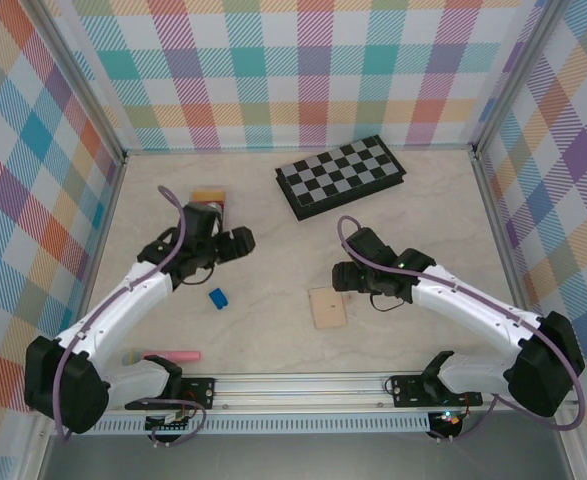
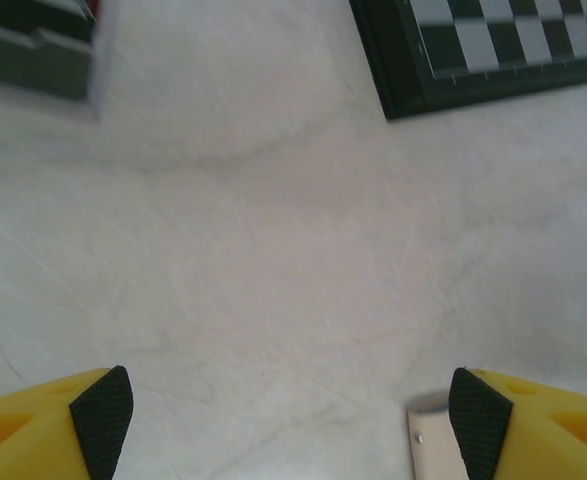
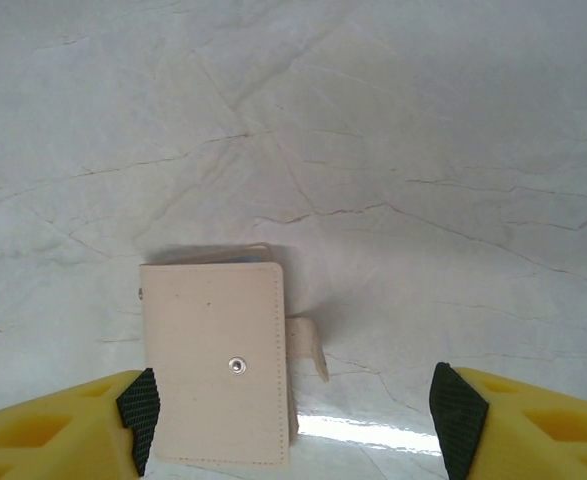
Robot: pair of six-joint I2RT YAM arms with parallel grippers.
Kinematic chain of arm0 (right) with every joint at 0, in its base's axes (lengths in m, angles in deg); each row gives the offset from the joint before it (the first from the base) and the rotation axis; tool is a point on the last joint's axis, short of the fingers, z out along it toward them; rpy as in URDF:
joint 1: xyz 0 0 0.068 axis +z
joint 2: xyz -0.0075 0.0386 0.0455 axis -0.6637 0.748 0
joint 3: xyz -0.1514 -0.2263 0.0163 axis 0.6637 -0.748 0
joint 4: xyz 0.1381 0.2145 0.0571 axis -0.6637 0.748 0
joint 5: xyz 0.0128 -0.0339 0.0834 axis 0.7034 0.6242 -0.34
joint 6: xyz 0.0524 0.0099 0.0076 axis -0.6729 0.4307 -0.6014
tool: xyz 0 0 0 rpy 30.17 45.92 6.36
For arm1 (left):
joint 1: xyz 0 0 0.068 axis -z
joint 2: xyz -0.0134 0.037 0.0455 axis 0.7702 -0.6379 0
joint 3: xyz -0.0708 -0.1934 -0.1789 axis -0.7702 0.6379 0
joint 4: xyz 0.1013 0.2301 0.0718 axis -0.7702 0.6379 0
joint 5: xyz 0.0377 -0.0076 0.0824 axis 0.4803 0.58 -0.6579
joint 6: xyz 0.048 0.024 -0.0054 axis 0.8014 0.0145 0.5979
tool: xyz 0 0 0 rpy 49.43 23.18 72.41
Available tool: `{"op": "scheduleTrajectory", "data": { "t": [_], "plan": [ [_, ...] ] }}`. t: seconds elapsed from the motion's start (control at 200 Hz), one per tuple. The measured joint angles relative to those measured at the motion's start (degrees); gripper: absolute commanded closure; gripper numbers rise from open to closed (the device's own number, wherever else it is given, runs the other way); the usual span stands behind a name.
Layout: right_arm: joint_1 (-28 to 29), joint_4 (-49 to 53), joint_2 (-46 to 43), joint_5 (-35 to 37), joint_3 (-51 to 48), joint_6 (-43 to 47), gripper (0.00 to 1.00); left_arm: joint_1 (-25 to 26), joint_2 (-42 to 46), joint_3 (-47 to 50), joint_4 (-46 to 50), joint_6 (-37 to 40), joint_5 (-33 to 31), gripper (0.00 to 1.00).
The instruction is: Put the credit cards into the card holder
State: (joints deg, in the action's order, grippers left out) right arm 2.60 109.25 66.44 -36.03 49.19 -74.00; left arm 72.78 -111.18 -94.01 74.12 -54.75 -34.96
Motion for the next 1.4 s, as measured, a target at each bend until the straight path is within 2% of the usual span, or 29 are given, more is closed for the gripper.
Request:
{"op": "scheduleTrajectory", "data": {
  "t": [0.21,0.42,0.535,0.62,0.72,0.835,1.06,1.4],
  "plan": [
    [0.0,-4.0,1.3,-5.1,-0.5,-0.3,0.33,-5.7,-4.4,-2.6,2.1,3.5,4.4,0.13],
    [0.0,-6.7,6.6,-9.9,-0.6,-0.8,0.33,-11.6,-6.9,-3.3,3.4,5.1,5.7,0.06],
    [0.0,-7.7,8.2,-11.7,-0.6,-1.1,0.29,-17.5,-10.4,-7.7,3.5,6.2,6.3,0.00],
    [0.0,-8.0,8.6,-12.3,-0.5,-1.5,0.25,-21.8,-15.0,-12.4,2.4,7.0,8.2,0.00],
    [0.0,-8.0,8.7,-12.8,-0.2,-1.6,0.18,-26.5,-22.4,-18.2,0.1,7.0,12.6,0.00],
    [0.0,-7.9,8.7,-12.8,0.7,-1.5,0.14,-29.5,-32.3,-25.1,-2.1,6.5,17.4,0.00],
    [0.0,-6.7,8.0,-11.3,1.2,-1.7,0.11,-31.5,-45.7,-34.7,-4.1,4.9,23.9,0.00],
    [0.0,-5.2,7.3,-9.9,1.2,-2.0,0.08,-31.6,-52.0,-35.4,-9.0,1.7,29.1,0.00]
  ]
}}
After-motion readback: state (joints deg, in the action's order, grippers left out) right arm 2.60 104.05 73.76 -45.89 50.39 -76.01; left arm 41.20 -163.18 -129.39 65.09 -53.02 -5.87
